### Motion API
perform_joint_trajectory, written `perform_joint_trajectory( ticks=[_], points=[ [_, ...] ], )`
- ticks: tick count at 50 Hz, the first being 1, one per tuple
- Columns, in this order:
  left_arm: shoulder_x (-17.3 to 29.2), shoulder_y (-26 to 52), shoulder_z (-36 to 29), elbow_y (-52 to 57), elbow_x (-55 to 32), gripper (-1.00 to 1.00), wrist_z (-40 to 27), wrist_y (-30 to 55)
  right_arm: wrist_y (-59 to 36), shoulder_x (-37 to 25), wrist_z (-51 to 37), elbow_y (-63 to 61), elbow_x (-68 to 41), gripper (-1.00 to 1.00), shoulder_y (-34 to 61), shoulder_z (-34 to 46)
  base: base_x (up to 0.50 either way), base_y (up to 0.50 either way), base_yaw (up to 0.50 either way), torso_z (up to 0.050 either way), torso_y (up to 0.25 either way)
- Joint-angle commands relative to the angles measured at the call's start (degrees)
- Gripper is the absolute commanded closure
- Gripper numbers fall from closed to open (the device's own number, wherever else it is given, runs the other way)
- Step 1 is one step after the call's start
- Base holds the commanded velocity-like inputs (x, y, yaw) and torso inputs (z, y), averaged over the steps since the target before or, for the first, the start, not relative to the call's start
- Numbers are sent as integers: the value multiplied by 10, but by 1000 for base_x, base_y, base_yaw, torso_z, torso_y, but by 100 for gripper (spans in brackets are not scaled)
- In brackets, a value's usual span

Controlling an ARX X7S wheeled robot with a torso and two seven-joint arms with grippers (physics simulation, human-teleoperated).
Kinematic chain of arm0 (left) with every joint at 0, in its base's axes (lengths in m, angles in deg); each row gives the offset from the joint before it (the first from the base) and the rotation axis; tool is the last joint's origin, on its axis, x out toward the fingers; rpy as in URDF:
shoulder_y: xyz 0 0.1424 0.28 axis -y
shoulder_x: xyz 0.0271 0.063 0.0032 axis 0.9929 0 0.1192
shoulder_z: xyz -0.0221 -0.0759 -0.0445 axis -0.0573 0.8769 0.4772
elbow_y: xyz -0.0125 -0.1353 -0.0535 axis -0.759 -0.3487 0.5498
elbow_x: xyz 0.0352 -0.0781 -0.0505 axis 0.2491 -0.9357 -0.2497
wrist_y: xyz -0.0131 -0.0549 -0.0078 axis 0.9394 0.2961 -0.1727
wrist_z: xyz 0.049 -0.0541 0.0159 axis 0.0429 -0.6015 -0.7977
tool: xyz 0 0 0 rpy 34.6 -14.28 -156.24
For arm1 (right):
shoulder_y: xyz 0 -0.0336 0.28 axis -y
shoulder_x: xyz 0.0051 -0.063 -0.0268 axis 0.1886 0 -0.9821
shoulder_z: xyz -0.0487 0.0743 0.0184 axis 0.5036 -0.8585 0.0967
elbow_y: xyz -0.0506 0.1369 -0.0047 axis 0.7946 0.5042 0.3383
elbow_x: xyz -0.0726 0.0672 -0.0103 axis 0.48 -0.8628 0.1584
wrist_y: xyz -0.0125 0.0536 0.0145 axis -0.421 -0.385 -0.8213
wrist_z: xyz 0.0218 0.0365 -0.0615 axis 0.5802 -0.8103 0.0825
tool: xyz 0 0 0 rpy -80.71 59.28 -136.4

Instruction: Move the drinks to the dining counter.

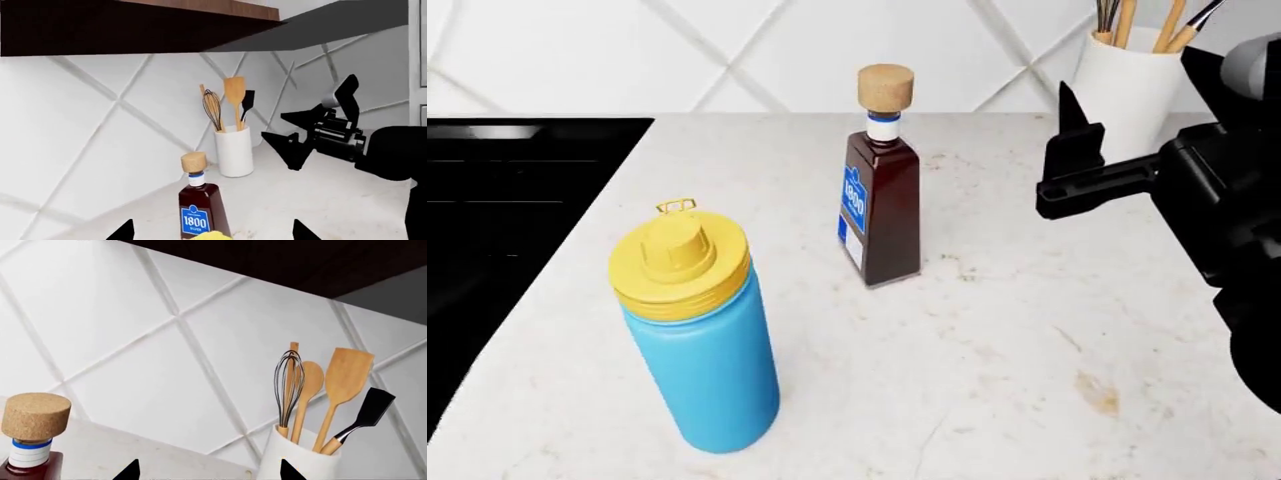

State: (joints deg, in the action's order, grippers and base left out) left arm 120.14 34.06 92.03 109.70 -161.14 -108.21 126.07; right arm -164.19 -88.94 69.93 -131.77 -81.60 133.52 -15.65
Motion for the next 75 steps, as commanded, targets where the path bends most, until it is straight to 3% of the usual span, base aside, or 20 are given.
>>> perform_joint_trajectory(
  ticks=[1,13,24,34,44,53,75],
  points=[
    [18,0,3,23,-57,-100,26,-13,6,-4,-4,2,-5,-100,-5,2,0,0,0,0,0],
    [21,6,-25,36,-48,-100,38,-20,9,-9,-8,3,-11,-100,-6,2,0,0,0,0,0],
    [29,-7,-9,34,-53,-100,26,-18,10,-12,-12,2,-18,-100,-8,0,0,0,0,0,0],
    [7,-44,10,30,-35,-100,7,21,17,-14,-15,5,-19,-100,-10,7,0,0,0,0,0],
    [15,-73,62,29,-71,-100,-8,29,14,-13,-21,6,-26,-100,-4,9,0,0,0,0,0],
    [-12,-72,43,31,-39,-100,3,48,18,-18,-23,7,-30,-100,-9,7,0,0,0,0,0],
    [1,-121,120,28,-88,-100,-20,56,30,-22,-29,11,-36,-100,-16,16,0,0,0,0,0]
  ],
)
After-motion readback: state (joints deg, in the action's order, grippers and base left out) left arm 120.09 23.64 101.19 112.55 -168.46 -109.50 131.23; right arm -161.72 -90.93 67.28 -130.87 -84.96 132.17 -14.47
